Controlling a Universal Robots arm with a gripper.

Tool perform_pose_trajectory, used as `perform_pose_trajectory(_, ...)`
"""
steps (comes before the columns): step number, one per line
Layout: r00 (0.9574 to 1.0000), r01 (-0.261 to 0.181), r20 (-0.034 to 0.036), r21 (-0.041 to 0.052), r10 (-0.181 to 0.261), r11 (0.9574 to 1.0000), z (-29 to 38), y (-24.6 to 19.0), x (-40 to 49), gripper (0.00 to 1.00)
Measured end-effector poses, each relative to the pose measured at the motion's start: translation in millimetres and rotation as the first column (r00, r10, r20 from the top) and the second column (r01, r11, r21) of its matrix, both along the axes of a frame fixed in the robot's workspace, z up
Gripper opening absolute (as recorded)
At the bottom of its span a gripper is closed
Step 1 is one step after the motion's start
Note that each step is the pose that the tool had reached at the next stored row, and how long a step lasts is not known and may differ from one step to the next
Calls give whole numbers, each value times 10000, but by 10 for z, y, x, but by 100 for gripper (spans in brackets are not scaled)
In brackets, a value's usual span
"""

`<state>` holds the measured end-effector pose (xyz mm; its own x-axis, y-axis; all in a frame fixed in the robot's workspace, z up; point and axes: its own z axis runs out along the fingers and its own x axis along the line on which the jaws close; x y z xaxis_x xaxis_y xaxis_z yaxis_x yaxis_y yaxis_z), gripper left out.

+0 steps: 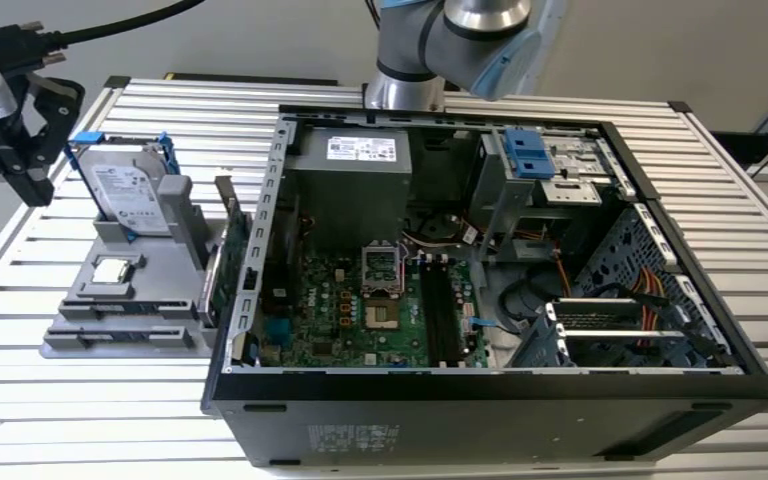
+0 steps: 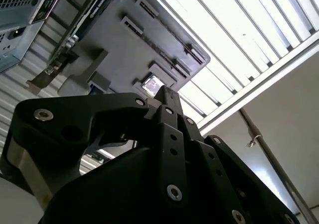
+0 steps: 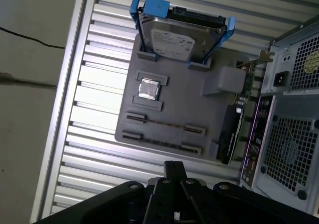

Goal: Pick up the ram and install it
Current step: 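Pick up the ram and move it above insertion slot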

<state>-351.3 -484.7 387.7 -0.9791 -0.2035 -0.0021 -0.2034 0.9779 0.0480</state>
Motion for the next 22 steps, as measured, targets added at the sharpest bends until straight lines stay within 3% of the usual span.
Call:
perform_pose_trajectory(11, 9980, -629, -1, -1, 629, 9980, 0, 5, -2, 0)
perform_pose_trajectory(22, 9911, -1333, -1, -3, 1333, 9911, 0, 12, -5, 0)
